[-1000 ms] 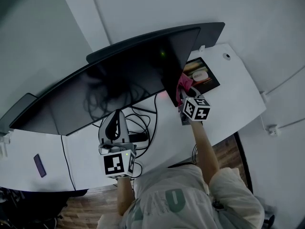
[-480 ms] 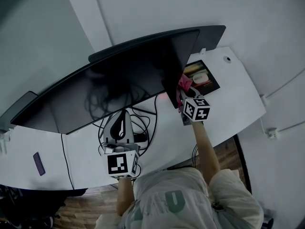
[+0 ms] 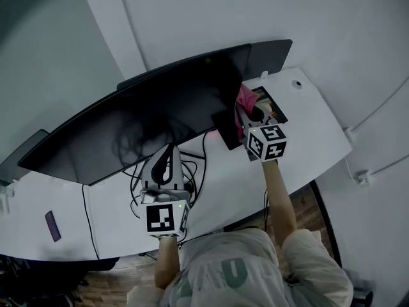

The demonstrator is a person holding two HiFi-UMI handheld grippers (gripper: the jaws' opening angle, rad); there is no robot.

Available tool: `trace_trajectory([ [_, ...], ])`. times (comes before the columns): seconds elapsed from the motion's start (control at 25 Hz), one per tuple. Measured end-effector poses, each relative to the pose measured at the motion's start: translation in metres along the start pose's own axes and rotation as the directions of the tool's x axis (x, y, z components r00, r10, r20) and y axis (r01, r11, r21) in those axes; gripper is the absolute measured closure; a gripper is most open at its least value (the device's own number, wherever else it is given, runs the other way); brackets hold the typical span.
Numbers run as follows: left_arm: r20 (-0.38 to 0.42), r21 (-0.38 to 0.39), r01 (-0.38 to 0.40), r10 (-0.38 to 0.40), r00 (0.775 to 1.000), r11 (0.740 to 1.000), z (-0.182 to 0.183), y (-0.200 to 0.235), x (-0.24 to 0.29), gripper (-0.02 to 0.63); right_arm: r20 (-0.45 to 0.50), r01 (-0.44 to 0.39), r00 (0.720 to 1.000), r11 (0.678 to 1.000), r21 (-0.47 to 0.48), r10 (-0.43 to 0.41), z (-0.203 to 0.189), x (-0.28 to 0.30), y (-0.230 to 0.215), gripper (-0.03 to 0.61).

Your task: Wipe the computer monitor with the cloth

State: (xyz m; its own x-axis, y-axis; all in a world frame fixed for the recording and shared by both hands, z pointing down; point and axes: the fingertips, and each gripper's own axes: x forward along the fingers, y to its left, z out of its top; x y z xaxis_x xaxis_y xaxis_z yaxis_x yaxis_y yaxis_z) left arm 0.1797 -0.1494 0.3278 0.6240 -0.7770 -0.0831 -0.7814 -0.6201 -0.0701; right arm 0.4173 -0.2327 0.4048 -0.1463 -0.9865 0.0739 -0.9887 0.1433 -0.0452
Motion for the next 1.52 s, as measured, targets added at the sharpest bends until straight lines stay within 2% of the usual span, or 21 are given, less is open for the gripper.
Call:
trace_trajectory([
  [0.32, 0.107, 0.017, 0.07, -0.072, 0.992, 0.997, 0.057, -0.024, 0.017, 0.598, 0.159, 0.001, 0.987, 0.985, -0.171, 0.027, 0.113, -0.012, 0.005, 0.522],
  [0.64, 0.177, 0.06, 0.091, -0.1, 0.979, 0.994, 0.103, -0.032, 0.014, 0.598, 0.268, 0.038, 0.963, 0.956, -0.289, 0.042, 0.204, -0.027, 0.015, 0.522],
  [0.84, 0.218, 0.08, 0.082, -0.097, 0.971, 0.993, 0.125, -0.03, 0.004, 0.598, 0.246, 0.042, 0.968, 0.933, -0.358, 0.051, 0.218, -0.029, 0.02, 0.522],
  [0.96, 0.227, 0.093, 0.073, -0.093, 0.969, 0.993, 0.132, -0.031, -0.003, 0.598, 0.247, 0.074, 0.969, 0.914, -0.399, 0.029, 0.225, -0.037, 0.019, 0.522],
  [1.08, 0.236, 0.102, 0.07, -0.093, 0.967, 0.992, 0.136, -0.031, -0.009, 0.598, 0.269, 0.113, 0.963, 0.882, -0.458, 0.016, 0.242, -0.044, 0.022, 0.522],
  [1.24, 0.245, 0.102, 0.065, -0.089, 0.965, 0.993, 0.135, -0.026, -0.014, 0.598, 0.22, 0.105, 0.975, 0.84, -0.533, 0.018, 0.254, -0.036, 0.029, 0.522],
  [1.32, 0.247, 0.093, 0.066, -0.087, 0.965, 0.994, 0.134, -0.02, -0.019, 0.598, 0.187, 0.089, 0.982, 0.836, -0.542, 0.017, 0.253, -0.032, 0.032, 0.522],
  [1.52, 0.245, 0.068, 0.064, -0.079, 0.966, 0.996, 0.131, 0.003, -0.028, 0.598, 0.096, 0.015, 0.995, 0.853, -0.521, 0.041, 0.244, -0.02, 0.046, 0.522],
])
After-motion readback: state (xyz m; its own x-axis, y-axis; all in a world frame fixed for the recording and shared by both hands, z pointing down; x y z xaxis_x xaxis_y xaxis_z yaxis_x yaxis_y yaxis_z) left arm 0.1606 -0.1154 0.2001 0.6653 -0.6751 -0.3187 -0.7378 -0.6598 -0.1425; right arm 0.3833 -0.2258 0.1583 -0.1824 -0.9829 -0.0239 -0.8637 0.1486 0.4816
